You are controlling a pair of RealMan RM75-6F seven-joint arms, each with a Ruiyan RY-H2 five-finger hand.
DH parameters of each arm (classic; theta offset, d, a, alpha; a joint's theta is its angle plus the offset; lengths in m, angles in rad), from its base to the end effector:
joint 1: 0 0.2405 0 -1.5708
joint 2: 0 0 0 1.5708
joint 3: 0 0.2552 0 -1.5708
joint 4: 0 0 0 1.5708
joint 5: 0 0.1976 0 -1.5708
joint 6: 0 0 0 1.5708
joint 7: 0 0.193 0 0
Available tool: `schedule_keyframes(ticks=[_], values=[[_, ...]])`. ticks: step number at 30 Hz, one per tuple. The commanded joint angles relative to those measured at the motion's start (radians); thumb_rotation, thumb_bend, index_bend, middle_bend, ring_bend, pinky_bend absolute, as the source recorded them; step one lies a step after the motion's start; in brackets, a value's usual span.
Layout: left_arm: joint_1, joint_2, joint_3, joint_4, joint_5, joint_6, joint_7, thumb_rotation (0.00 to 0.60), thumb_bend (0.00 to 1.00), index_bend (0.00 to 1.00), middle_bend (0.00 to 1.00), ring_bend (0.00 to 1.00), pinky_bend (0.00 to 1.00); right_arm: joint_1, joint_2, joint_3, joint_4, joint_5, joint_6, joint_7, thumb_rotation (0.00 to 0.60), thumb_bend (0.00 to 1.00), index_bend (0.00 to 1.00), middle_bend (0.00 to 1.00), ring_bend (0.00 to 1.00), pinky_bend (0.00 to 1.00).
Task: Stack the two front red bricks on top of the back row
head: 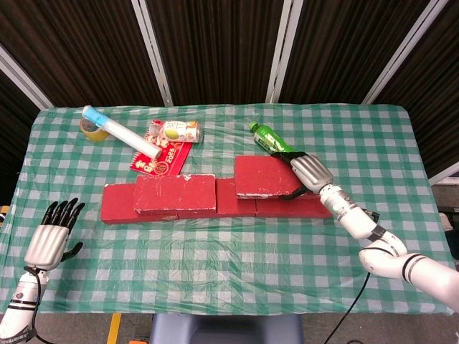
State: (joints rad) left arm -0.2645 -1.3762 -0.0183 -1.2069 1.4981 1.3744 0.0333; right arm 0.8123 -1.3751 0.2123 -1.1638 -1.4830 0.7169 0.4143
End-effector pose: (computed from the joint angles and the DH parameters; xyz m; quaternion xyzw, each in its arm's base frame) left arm -0.3222 0.2869 0.1010 -0.6747 -0.3160 -0.3432 0.5720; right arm -0.1706 -0.4548 0.0467 0.7340 -0.4248 0.3871 0.3619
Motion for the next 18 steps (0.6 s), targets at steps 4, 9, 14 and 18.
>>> schedule_keyframes(ticks=[4,9,14,18], values=[[-0.002,-0.002,-0.003,0.007,-0.001,-0.010,-0.008,0.600,0.26,0.00,0.00,0.00,0.03,0.041,-0.058,-0.094,0.102,-0.102,0.011,0.144,0.600,0.20,0.45,0.37,0.31,0.45],[-0.003,-0.002,-0.002,0.009,0.001,-0.015,-0.012,0.600,0.26,0.00,0.00,0.00,0.03,0.045,-0.078,-0.102,0.109,-0.091,0.029,0.145,0.600,0.20,0.44,0.37,0.31,0.45],[-0.001,0.001,-0.002,0.006,0.005,-0.013,-0.015,0.600,0.26,0.00,0.00,0.00,0.03,0.051,-0.094,-0.090,0.100,-0.049,0.026,0.116,0.600,0.20,0.43,0.37,0.31,0.45],[-0.001,0.003,-0.003,0.005,0.006,-0.014,-0.019,0.600,0.26,0.00,0.00,0.00,0.03,0.058,-0.101,-0.079,0.087,-0.015,0.013,0.079,0.600,0.20,0.43,0.37,0.31,0.45]])
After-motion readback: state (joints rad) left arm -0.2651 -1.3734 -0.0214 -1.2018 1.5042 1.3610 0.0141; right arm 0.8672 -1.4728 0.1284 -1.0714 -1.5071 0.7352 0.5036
